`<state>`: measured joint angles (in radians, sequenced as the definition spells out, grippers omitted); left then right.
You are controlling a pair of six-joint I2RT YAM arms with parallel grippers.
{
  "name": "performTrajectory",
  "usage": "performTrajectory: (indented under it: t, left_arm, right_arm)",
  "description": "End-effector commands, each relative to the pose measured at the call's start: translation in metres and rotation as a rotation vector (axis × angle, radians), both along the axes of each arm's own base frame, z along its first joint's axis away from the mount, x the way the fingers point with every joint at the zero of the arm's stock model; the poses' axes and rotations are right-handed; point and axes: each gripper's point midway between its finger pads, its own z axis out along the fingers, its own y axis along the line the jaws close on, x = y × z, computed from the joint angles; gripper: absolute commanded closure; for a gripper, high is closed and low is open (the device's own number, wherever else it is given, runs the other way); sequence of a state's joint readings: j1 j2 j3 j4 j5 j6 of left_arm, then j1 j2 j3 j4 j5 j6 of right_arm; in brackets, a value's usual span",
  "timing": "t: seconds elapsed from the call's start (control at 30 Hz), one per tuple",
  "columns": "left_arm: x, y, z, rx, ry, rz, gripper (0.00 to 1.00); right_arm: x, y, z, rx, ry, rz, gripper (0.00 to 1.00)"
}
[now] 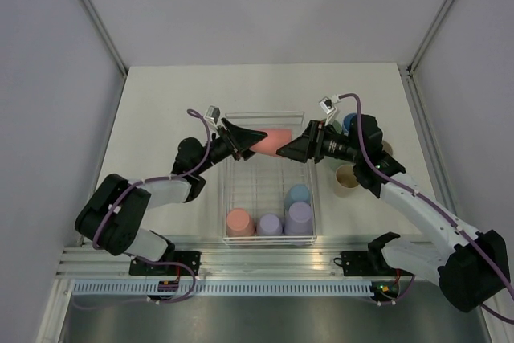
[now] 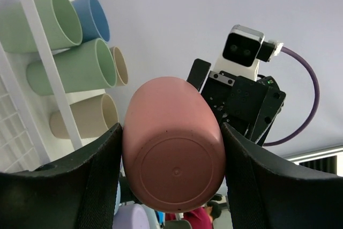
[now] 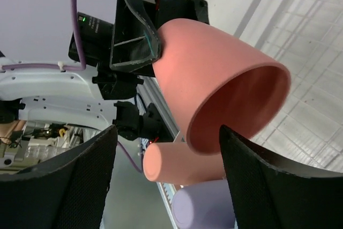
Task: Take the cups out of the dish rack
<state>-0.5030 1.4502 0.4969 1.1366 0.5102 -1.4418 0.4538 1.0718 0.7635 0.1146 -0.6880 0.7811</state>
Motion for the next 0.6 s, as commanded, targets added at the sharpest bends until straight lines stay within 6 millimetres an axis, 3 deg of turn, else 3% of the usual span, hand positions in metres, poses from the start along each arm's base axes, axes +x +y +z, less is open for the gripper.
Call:
performTrajectory:
  t: [0.0,0.03,0.1,0.2,0.23,0.27,0.33,0.37,0.4,0.43,0.5,0.53,0.57]
  left_arm:
    - [-0.017,-0.008,0.032,-0.124,-0.060,-0.063,0.98]
    - [-0.021,-0.013,0.031,-0.124,-0.057,-0.080,0.98]
    - [-0.023,-0.018,0.036,-0.132,-0.067,-0.095,0.98]
    - [-0.027,-0.021,0.039,-0.142,-0.073,-0.107,0.96]
    - [-0.027,-0.020,0.039,-0.147,-0.072,-0.107,0.91]
    - [-0.027,-0.019,0.040,-0.150,-0.073,-0.105,0.74]
    - [-0.027,-0.018,0.036,-0.151,-0.056,-0.094,0.50]
    - [-0.027,-0.016,0.033,-0.150,-0.048,-0.087,0.29]
    - [-0.026,-0.016,0.032,-0.150,-0.043,-0.084,0.22]
    - [-0.025,-0.015,0.029,-0.147,-0.031,-0.080,0.13]
    - [-0.022,-0.011,0.024,-0.141,-0.015,-0.063,0.09]
    - [-0.021,-0.009,0.020,-0.136,-0.005,-0.055,0.02]
    - [-0.018,-0.004,0.015,-0.128,0.006,-0.037,0.00]
  right_arm:
    - [-0.006,0.016,0.017,0.070,-0.057,0.064,0.25]
    - [-0.008,0.020,0.021,0.084,-0.067,0.077,0.39]
    - [-0.007,0.024,0.021,0.090,-0.064,0.089,0.53]
    - [-0.007,0.026,0.022,0.089,-0.072,0.098,0.88]
    - [-0.006,0.025,0.021,0.084,-0.068,0.093,0.94]
    - [-0.006,0.025,0.021,0.081,-0.070,0.088,0.99]
    - [-0.003,0.022,0.021,0.057,-0.083,0.061,0.99]
    - [-0.003,0.020,0.020,0.044,-0.086,0.049,0.99]
    - [-0.002,0.018,0.026,0.032,-0.126,0.042,0.99]
    - [0.001,0.014,0.019,-0.004,-0.107,0.009,0.99]
    - [0.007,0.007,0.026,-0.060,-0.168,-0.029,0.99]
    - [0.011,-0.001,0.013,-0.130,-0.133,-0.074,0.99]
    - [0.016,-0.006,0.021,-0.161,-0.158,-0.107,0.99]
